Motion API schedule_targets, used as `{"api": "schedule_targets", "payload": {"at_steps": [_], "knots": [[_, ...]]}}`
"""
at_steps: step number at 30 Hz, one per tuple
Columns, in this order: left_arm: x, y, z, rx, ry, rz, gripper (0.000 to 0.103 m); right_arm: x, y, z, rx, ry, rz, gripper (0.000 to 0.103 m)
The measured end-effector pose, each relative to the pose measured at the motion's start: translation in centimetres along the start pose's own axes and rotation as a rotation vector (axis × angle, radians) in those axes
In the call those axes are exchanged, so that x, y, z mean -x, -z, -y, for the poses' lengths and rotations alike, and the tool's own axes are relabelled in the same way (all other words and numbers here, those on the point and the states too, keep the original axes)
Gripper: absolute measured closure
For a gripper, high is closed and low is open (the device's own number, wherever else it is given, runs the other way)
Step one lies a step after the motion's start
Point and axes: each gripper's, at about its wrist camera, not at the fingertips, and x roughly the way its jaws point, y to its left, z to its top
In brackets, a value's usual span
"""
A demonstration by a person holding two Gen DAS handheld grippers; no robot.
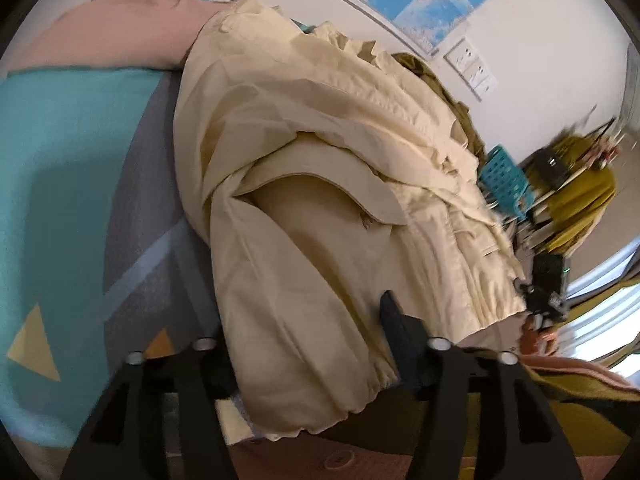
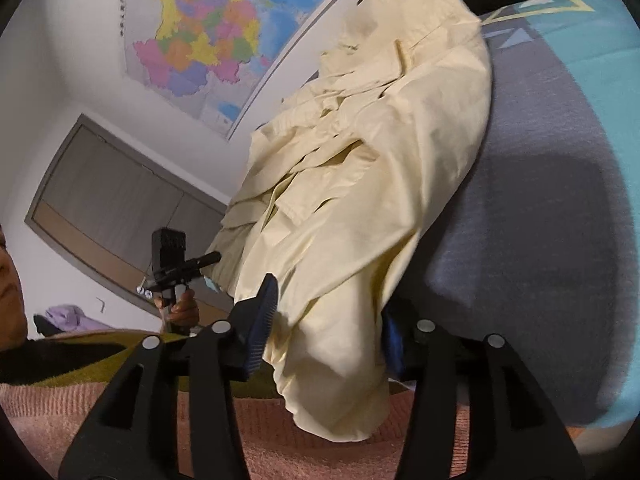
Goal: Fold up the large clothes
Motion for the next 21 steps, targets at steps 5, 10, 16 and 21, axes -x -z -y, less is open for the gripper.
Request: {"api": "schedule_targets", "payload": {"at_steps": [5,10,16,21], "knots": [[2.2,-0.8,0.9,0.015,0.011,0.077,0.08,1.0,-0.9,-3.2,0.039,-0.079,0.09,0.085],[4.4,-2.5,1.6,0.032,0.046,0.112,0.083,2.7,-2.9,-6.4,0.1,-0.109,0.174,0.086],[6.6,-5.2,1.5,0.049,0.067,0.145,0.084,3.9,-5.8,-7.1,0.094,-0.139,0.263,0.087],[7.5,-8.1,2.0,0.04,0.056,0.159,0.084,4.1,-8.6,-7.3,0.097,-0.164,0.313,0.087]]}}
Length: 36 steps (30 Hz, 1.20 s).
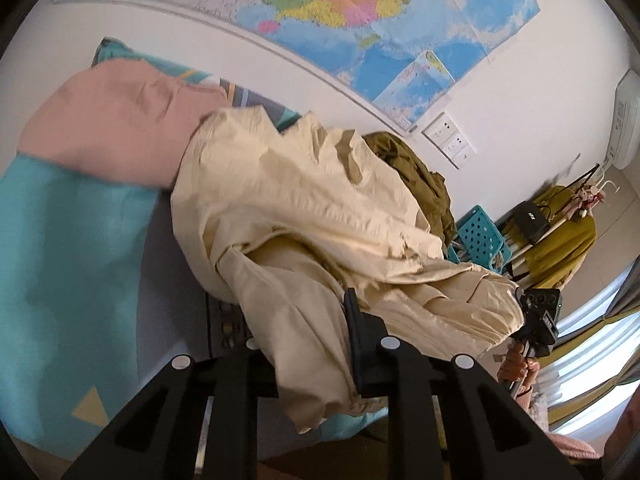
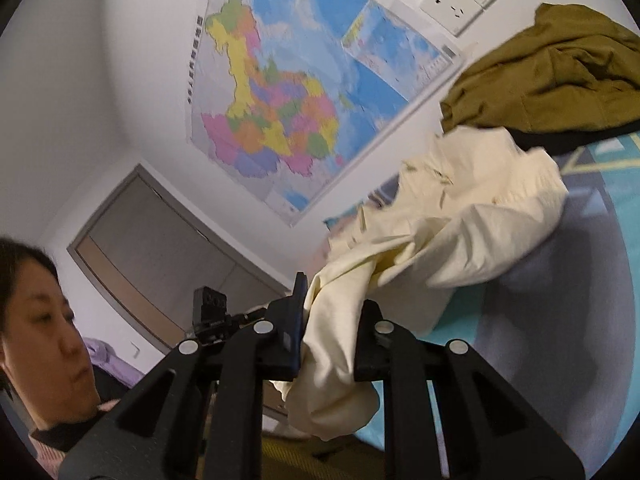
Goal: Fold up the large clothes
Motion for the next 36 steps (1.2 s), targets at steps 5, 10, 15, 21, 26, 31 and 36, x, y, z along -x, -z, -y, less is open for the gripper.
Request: {"api": "schedule_targets", "payload": {"at_steps": [5,10,15,21,26,31,36], "knots": [[0.0,-2.9,1.0,-0.023,-0.021,0.014,0.084,-1.4,-2.9,-0.3,0.005,0.009,0.027,0.087],[-0.2,-5.2,1.3,-0.04,-0.043,0.011,0.084,-2.2,-5.3,0.1,-0.006,0.025,0.043,0.087],[-0.9,-7.5,1.6,-0.048,-0.071,0.008,0.084,-3.1,-7.1,0.8,-0.024,0.033,0.051,0.087],[-2.0,-10.4,1.4,-0.037,-0.096,0.012,0.084,-4.3,-9.4,1.1,-0.026,0.052,0.056,0.087],[-2.7,-12.7,1.3,-0.028,-0.115,0.01,0.084,-5.4,-11.4,2.1,-0.069,0.048,0.051,0.086],[-3.6,-14.4,1.2,-0.015,-0.135,0.01,0.084,-6.7,-13.2,3.1,-0.086,0.084,0.054,0.086],[-4.5,-16.0,1.1,-0.011,-0.145,0.002,0.084,-7.7,-14.7,3.9,-0.09,0.108,0.048,0.086]]}}
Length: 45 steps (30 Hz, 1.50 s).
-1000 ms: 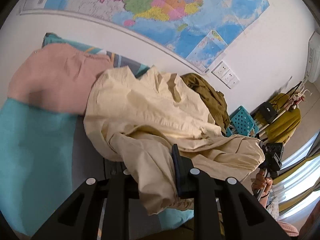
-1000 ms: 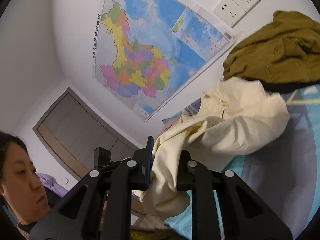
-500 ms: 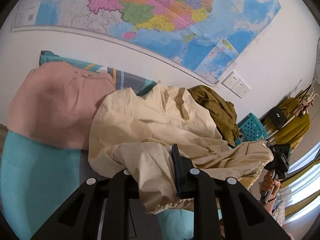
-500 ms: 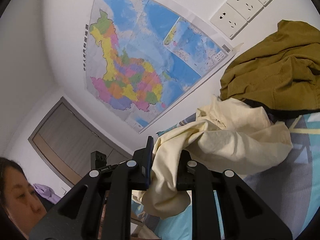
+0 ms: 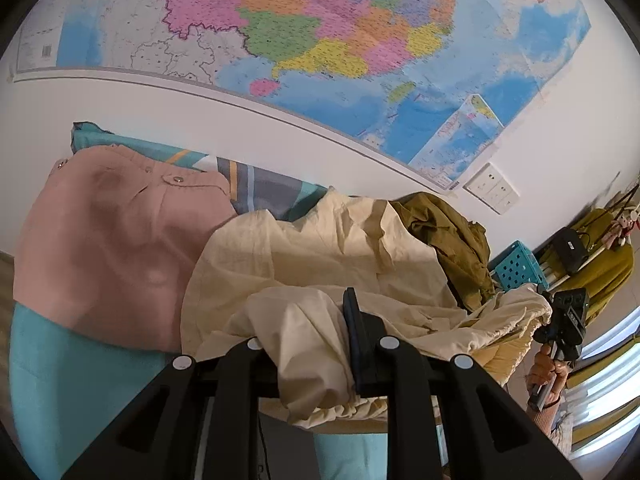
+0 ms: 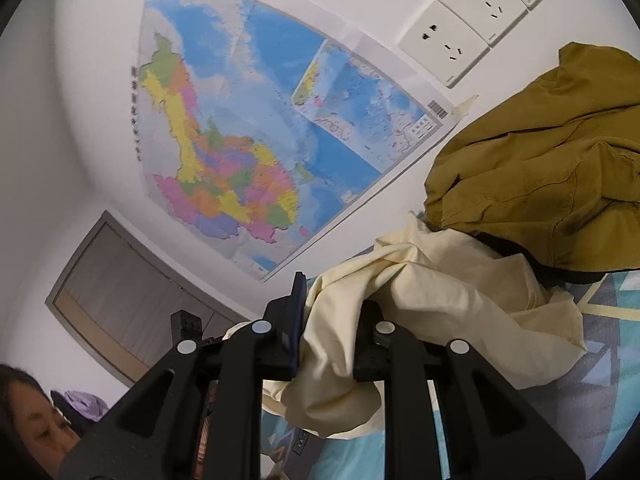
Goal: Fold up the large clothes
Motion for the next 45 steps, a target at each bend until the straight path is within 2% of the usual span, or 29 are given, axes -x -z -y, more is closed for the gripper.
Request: {"api": "schedule_targets", "payload": {"at_steps": [22,38,45], "knots": [[-5.1,-4.8,-1.2,0.024,-0.068,-0.048,0.084,-4.2,-3.8,3.3,-0.07,0.07,-0.018,0.086],[-11.0,-8.5,-3.3,0.063,-0.132,-0.117,0.084,-8.4,-6.5,7.1,-0.117,0.203,-0.063,0.085],[-13.7,-9.4,-4.3,0.077,-0.188,-0.144,0.084,-9.9,-6.9,8.1,-0.116,0.248,-0.061,0.08]]}}
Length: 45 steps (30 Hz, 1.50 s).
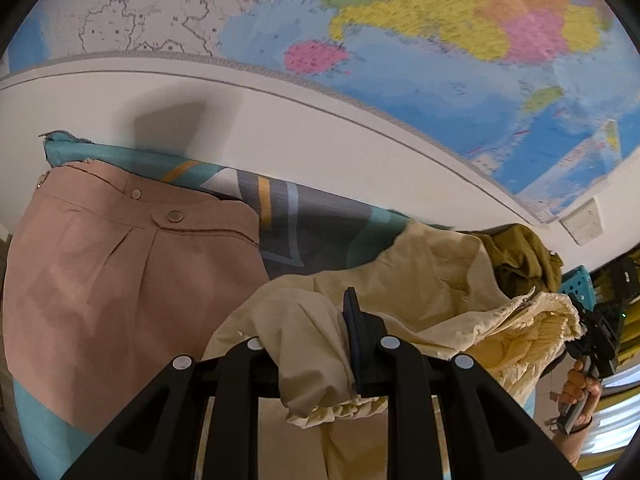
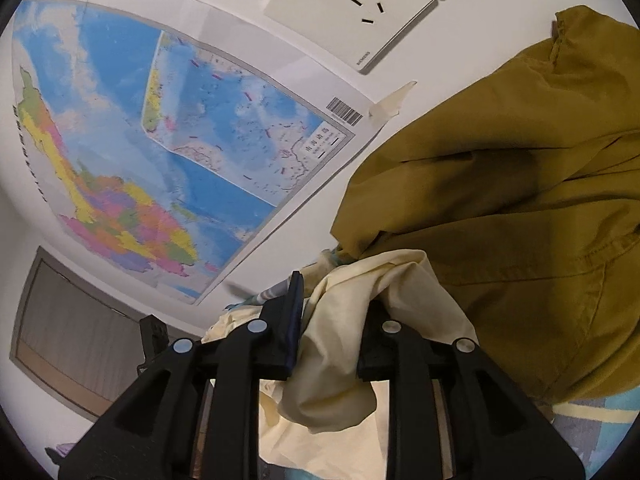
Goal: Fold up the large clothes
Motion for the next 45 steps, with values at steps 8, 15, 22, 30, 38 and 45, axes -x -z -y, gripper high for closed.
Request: {"api": "schedule_targets", "payload": {"at_steps": [8,15,22,30,38,45], "knots": [[-2.7,-0.6,-0.1,0.009,-0.045,-0.025,0.083,0.4,0.2,-1.3,0.055,0.008,0.033,0.045],[-5.3,-1.3,-0.8,0.037,-0.07,-0.055,0.083,3.3,1.8,-2.6,0.112,0.025,0.123,0.03],[-6.5,-1.4,-0.7,0.03,-0.075,-0.066,0.08,-0.7,7.1,-8.3,0.507,0.165,-0.006,0.033],[-3.7,-0.3,0.4,0.011,0.005,0.02,0.058,-10.9,10.4,-8.2,0.764,0.407,-0.127,0.041],[1.0,3.0,4.5,-0.207,0.032,0.147,0.03,-11.8,9.6,-8.3,0.786,0.414,-0.093,0.099],[-1.0,7.3,9.2,-0.503,0.107,0.084,0.025,-13.0,7.2,-9.1,0.747,0.411,-0.02,0.101]]}}
